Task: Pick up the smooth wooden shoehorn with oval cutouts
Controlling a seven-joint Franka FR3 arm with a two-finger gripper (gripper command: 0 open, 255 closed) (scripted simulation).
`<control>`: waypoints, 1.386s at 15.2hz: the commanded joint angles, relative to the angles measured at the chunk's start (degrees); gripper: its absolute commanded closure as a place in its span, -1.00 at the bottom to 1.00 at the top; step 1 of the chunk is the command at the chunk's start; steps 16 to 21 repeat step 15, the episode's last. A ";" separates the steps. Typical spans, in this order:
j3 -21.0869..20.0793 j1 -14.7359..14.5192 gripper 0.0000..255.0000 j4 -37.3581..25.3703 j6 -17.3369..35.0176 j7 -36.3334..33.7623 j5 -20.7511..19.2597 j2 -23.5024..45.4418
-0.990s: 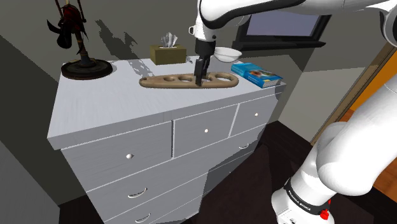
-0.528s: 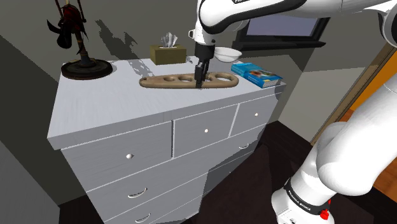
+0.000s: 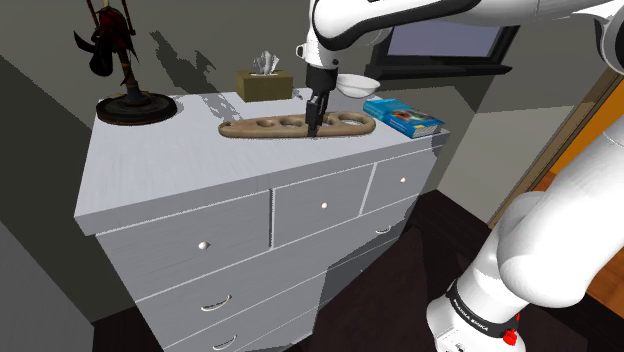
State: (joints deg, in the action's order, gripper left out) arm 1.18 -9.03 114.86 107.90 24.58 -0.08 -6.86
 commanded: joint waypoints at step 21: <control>0.02 0.02 1.00 -10.65 -10.73 0.06 0.00 -0.16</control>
